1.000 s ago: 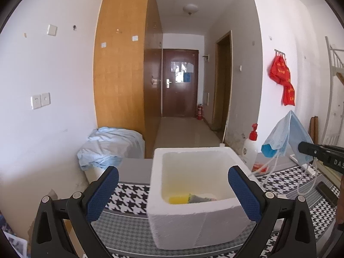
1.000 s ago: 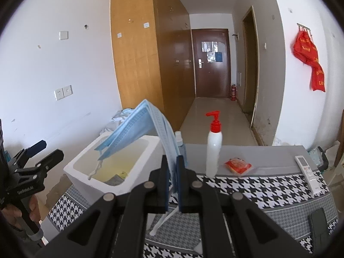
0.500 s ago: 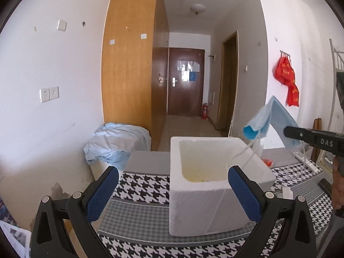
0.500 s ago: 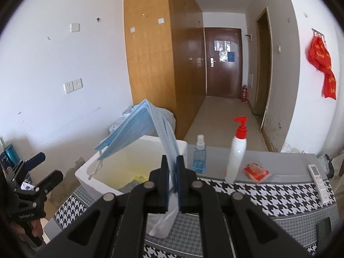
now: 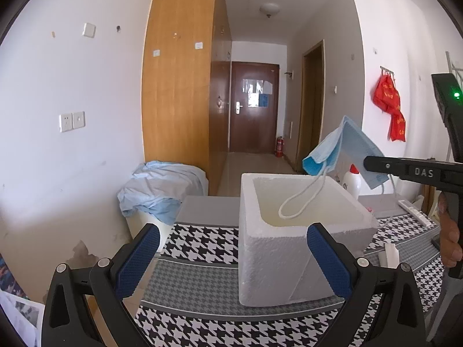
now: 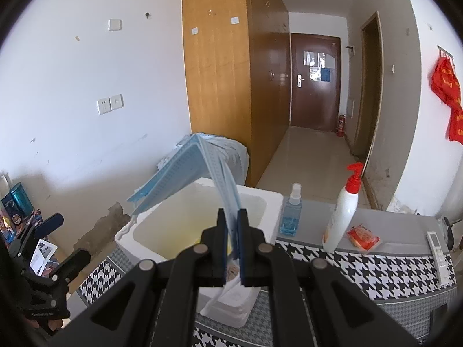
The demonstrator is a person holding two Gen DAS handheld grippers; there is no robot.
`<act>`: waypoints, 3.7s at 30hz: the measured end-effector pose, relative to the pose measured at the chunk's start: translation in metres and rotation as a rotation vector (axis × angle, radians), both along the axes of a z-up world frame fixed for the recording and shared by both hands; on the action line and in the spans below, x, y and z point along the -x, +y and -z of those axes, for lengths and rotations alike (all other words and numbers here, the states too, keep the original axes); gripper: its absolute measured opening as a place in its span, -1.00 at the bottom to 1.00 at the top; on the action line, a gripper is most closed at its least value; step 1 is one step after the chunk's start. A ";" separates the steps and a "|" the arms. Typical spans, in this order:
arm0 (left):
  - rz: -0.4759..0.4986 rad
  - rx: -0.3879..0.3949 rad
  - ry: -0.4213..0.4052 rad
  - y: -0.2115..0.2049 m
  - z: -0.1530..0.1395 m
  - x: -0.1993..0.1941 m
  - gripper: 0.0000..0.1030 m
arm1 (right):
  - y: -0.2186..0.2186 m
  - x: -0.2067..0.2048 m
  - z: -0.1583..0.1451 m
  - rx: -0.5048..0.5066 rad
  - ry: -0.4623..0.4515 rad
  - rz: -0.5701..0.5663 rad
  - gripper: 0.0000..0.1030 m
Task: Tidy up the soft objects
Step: 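Carry the blue mask with the right gripper into the foam box and release, then withdraw both grippers from the foam box toward the white tissue pack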
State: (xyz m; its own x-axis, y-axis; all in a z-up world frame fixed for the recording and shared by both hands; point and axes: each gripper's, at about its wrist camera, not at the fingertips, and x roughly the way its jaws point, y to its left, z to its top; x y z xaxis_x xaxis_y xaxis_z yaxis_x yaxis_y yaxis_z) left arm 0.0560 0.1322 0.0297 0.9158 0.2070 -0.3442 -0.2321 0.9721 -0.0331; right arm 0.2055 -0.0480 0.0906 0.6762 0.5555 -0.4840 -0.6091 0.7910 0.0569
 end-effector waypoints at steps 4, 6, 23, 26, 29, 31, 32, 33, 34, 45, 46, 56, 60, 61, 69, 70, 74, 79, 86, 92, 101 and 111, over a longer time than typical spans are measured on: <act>0.003 -0.001 0.007 0.001 0.002 0.000 0.98 | 0.007 -0.003 0.003 0.011 0.009 -0.007 -0.84; 0.002 0.000 0.008 0.001 0.002 0.001 0.98 | 0.010 -0.005 0.004 0.016 0.013 -0.010 -0.84; -0.016 0.021 0.039 0.008 0.014 0.001 0.98 | 0.033 -0.027 0.021 0.073 0.068 -0.015 -0.84; -0.016 0.025 0.045 0.009 0.016 0.000 0.98 | 0.036 -0.030 0.025 0.083 0.080 -0.016 -0.83; -0.018 0.029 0.050 0.010 0.017 0.000 0.98 | 0.040 -0.035 0.028 0.096 0.100 -0.014 -0.83; -0.021 0.030 0.049 0.010 0.017 0.000 0.98 | 0.042 -0.036 0.031 0.104 0.110 -0.020 -0.61; -0.021 0.032 0.049 0.011 0.017 0.000 0.98 | 0.043 -0.036 0.032 0.106 0.112 -0.028 -0.32; -0.021 0.031 0.049 0.011 0.017 -0.001 0.98 | 0.044 -0.035 0.033 0.105 0.110 -0.030 -0.19; -0.023 0.031 0.049 0.011 0.017 -0.001 0.98 | 0.043 -0.033 0.033 0.101 0.105 -0.029 0.07; -0.016 0.043 0.061 0.010 0.021 -0.006 0.98 | 0.034 -0.026 0.028 0.068 0.090 -0.031 0.33; -0.012 0.040 0.060 0.009 0.020 -0.006 0.98 | 0.033 -0.025 0.027 0.062 0.088 -0.034 0.33; 0.009 0.039 0.052 0.004 0.017 -0.007 0.98 | 0.024 -0.014 0.017 0.040 0.059 -0.041 0.42; 0.024 0.037 0.054 0.000 0.017 -0.008 0.98 | 0.019 -0.009 0.015 0.032 0.048 -0.037 0.42; 0.030 0.039 0.053 -0.001 0.017 -0.008 0.98 | 0.017 -0.008 0.014 0.025 0.046 -0.036 0.43; 0.047 0.032 0.046 -0.007 0.013 -0.009 0.98 | 0.004 0.001 0.008 -0.008 0.024 -0.032 0.67; 0.050 0.031 0.044 -0.008 0.012 -0.009 0.98 | 0.003 0.003 0.008 -0.010 0.022 -0.035 0.68; 0.054 0.029 0.032 -0.011 0.010 -0.008 0.98 | -0.004 0.008 0.007 -0.028 0.007 -0.050 0.76; 0.047 0.026 0.020 -0.014 0.007 -0.009 0.98 | -0.018 0.010 0.005 -0.055 0.000 -0.052 0.78; 0.044 0.020 0.004 -0.026 0.004 -0.010 0.98 | -0.040 0.016 0.006 -0.093 -0.014 -0.055 0.78; 0.035 0.020 -0.008 -0.036 0.002 -0.010 0.98 | -0.053 0.025 0.008 -0.100 -0.036 -0.060 0.79; 0.056 0.000 -0.017 -0.055 -0.003 -0.005 0.98 | -0.078 0.035 0.010 -0.104 -0.059 -0.027 0.81; 0.092 -0.009 -0.016 -0.065 -0.005 -0.006 0.98 | -0.095 0.045 0.009 -0.115 -0.072 0.001 0.83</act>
